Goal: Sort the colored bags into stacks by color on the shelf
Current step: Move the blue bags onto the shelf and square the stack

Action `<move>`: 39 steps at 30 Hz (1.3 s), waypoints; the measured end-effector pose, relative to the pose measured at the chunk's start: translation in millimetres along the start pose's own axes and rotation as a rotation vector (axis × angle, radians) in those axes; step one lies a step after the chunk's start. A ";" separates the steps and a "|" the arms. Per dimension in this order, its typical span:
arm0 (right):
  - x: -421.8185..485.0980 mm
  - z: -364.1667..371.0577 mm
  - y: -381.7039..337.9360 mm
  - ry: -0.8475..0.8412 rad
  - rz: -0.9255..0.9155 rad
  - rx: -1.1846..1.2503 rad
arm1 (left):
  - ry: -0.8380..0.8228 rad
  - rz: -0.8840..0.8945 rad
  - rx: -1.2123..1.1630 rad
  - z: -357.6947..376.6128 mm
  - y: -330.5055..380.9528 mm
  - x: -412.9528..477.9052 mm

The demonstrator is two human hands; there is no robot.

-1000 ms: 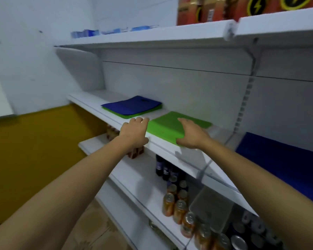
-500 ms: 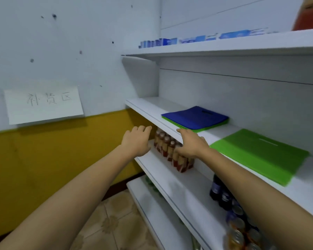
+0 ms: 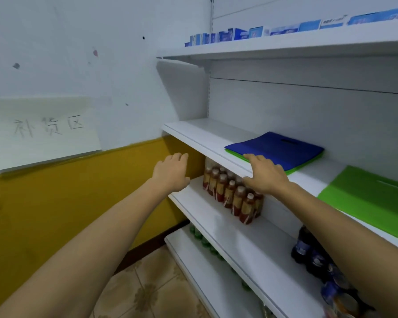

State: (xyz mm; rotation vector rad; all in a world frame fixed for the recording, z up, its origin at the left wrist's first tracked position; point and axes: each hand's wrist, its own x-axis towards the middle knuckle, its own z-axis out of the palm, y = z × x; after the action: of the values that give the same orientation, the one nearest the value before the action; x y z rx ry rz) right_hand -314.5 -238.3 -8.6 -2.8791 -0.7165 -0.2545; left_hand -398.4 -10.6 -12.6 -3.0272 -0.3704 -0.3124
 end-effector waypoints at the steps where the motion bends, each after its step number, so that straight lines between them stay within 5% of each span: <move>1: 4.3 0.2 7.2 -0.001 0.029 0.003 | 0.006 0.028 -0.004 1.8 5.6 11.1; 19: 102.8 7.8 165.9 0.032 0.492 0.178 | 0.055 0.451 -0.094 36.5 151.6 222.5; 31: 143.0 34.2 174.0 0.066 0.802 0.166 | 0.035 0.655 -0.136 73.7 166.3 321.4; 39: 141.3 51.3 154.6 0.089 1.090 0.157 | -0.124 0.889 -0.184 108.0 162.8 363.3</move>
State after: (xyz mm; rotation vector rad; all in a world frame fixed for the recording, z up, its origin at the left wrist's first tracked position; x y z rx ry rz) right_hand -111.5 -299.6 -47.8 -2.6184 0.8178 -0.1484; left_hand 7.5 -73.7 -49.9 -3.0058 1.0220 -0.0854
